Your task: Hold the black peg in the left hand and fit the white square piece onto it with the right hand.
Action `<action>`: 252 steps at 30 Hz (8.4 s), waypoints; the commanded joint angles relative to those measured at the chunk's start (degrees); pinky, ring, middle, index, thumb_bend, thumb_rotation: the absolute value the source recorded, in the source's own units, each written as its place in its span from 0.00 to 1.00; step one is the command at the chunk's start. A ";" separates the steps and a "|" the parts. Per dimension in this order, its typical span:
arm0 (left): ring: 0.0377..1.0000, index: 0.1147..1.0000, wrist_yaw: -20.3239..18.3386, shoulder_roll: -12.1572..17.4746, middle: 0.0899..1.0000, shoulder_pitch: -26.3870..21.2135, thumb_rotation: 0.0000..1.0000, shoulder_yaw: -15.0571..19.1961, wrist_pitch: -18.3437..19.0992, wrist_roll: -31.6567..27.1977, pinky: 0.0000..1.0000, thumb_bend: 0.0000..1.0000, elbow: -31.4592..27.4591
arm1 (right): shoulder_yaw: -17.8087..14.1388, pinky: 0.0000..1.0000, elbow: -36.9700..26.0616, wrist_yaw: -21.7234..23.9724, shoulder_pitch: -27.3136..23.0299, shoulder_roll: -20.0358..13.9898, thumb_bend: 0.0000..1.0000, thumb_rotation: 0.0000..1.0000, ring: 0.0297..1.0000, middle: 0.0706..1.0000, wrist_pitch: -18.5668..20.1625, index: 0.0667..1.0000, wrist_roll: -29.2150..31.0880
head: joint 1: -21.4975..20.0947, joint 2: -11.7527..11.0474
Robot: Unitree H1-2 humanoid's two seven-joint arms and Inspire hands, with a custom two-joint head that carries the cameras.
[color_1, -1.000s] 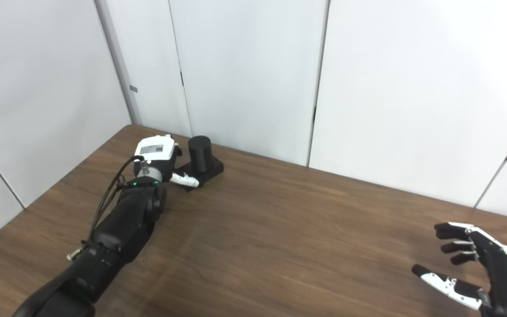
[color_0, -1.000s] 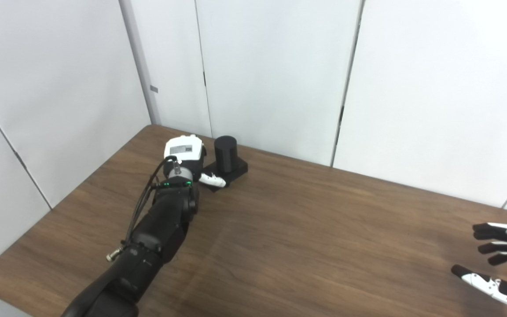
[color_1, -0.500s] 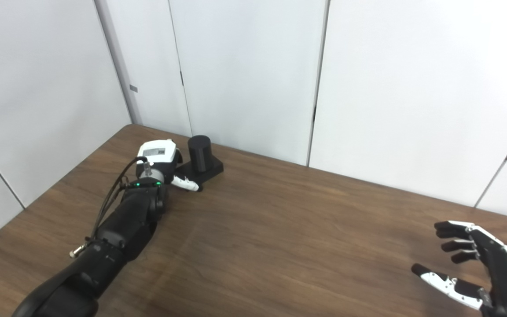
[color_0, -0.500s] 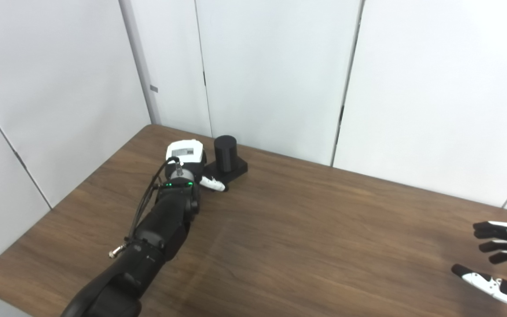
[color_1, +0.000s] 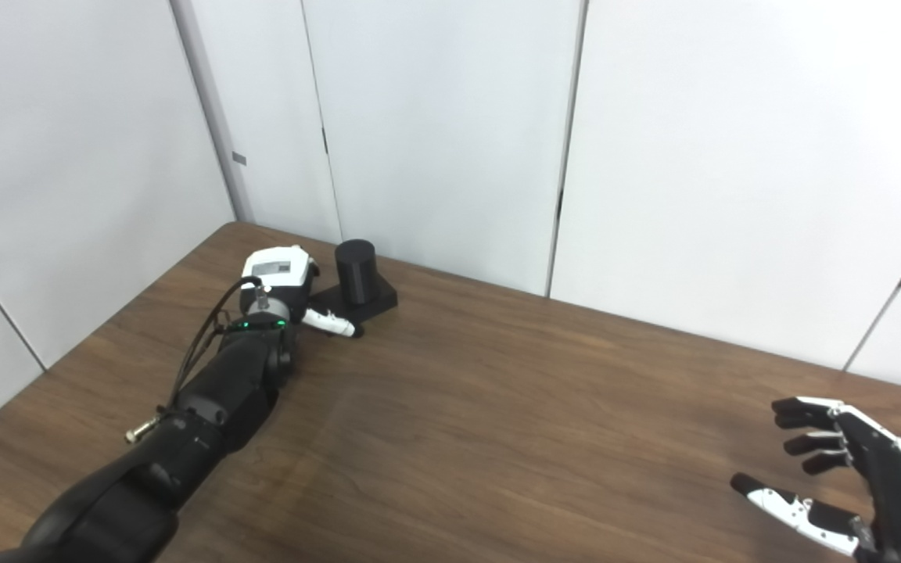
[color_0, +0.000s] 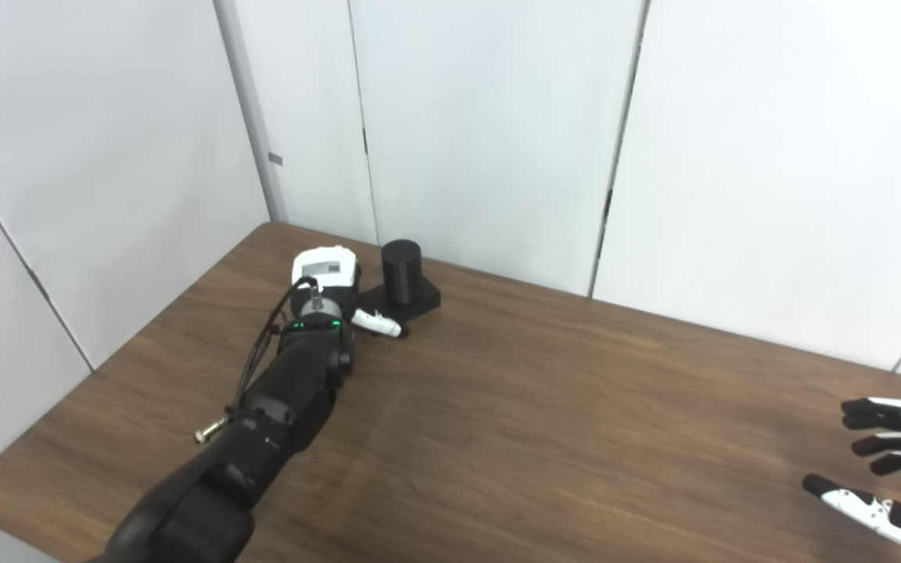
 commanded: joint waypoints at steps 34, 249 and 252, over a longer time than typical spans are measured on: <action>0.97 0.41 0.48 6.48 0.85 3.29 0.06 -8.58 -24.10 -16.81 0.95 0.52 -7.51 | -0.27 0.49 -0.52 -0.78 -2.14 -0.08 0.59 0.00 0.55 0.60 -2.12 0.59 0.65 | -1.87 1.49; 0.96 0.42 -1.36 -6.53 0.90 10.76 0.07 -22.32 -43.56 -14.43 0.89 0.52 -15.02 | 13.64 0.70 10.08 28.97 -29.02 -27.37 0.52 0.13 0.77 0.71 -6.38 0.44 -9.68 | -21.85 8.61; 0.96 0.42 -1.02 -6.74 0.90 10.75 0.07 -22.41 -43.64 -14.25 0.89 0.52 -14.80 | 14.11 0.69 7.43 30.22 -29.28 -26.55 0.52 0.13 0.77 0.71 -6.60 0.44 -9.42 | -21.74 8.69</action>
